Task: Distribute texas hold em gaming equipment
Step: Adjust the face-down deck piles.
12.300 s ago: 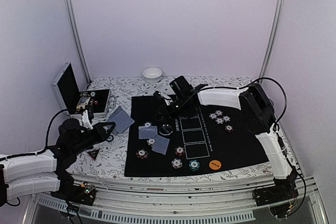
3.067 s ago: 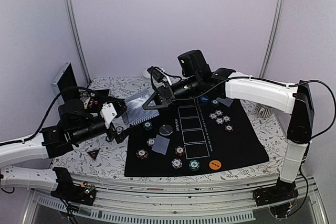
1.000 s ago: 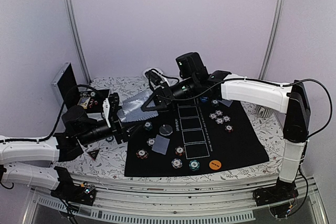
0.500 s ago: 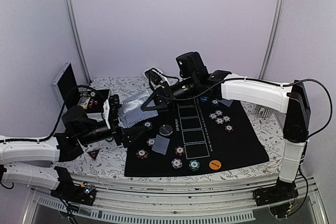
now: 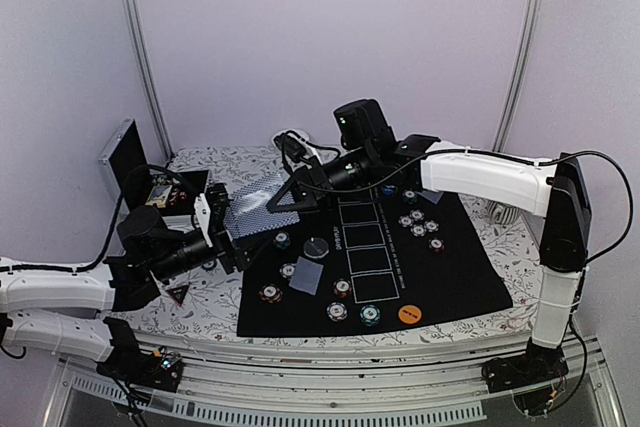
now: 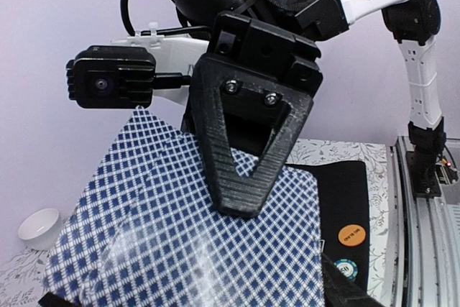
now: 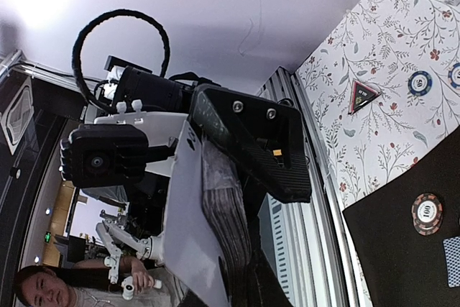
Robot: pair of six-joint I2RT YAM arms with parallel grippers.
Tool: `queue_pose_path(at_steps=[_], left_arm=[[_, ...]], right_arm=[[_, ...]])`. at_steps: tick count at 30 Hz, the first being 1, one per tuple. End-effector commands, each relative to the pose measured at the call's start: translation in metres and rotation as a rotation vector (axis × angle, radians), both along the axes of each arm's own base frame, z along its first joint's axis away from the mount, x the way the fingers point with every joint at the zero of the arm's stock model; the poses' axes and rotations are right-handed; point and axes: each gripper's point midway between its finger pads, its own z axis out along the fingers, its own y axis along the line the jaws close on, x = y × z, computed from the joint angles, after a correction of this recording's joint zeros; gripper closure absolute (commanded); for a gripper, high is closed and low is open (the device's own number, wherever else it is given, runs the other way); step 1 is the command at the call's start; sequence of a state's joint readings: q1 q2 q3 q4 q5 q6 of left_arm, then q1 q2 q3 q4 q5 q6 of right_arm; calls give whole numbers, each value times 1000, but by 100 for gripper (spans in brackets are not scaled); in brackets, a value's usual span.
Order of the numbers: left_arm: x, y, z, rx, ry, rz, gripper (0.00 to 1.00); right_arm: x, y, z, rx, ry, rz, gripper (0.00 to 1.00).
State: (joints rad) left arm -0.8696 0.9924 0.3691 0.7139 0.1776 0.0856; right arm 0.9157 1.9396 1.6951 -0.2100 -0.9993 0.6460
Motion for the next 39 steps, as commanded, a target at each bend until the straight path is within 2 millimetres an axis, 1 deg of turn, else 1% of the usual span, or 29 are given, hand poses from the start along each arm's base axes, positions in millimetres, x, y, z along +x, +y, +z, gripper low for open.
queue_pose_path(at_steps=[1, 4, 7, 12, 16, 19, 23, 25, 31, 35, 39], left_arm=[[-1, -5, 1, -29, 19, -19, 39], [-3, -8, -1, -35, 38, -39, 42], [-5, -8, 2, -60, 55, -53, 43], [-9, -7, 7, -118, 89, -77, 44], [-12, -8, 9, -146, 109, -98, 42], [-12, -9, 7, -143, 112, -99, 42], [-9, -7, 5, -158, 124, -85, 45], [-10, -8, 6, -176, 135, -95, 45], [-11, -7, 8, -212, 160, -106, 47], [-11, -6, 8, -217, 169, -106, 51], [-11, -6, 2, -212, 189, -107, 53]], right_arm=[[-12, 8, 3, 19, -19, 39, 97], [-12, 7, 2, 17, -24, 33, 94], [-11, 7, 1, 9, -29, 20, 91], [-8, 7, -2, -5, -34, 1, 87], [-8, 7, 0, -4, -37, -2, 86], [-8, 6, 1, -4, -37, -2, 82], [-7, 6, -1, -11, -36, -7, 82], [-7, 6, -1, -12, -37, -11, 75], [-3, 6, -4, -28, -52, -40, 68], [0, 6, -9, -48, -63, -58, 67], [2, 5, -4, -44, -81, -71, 66]])
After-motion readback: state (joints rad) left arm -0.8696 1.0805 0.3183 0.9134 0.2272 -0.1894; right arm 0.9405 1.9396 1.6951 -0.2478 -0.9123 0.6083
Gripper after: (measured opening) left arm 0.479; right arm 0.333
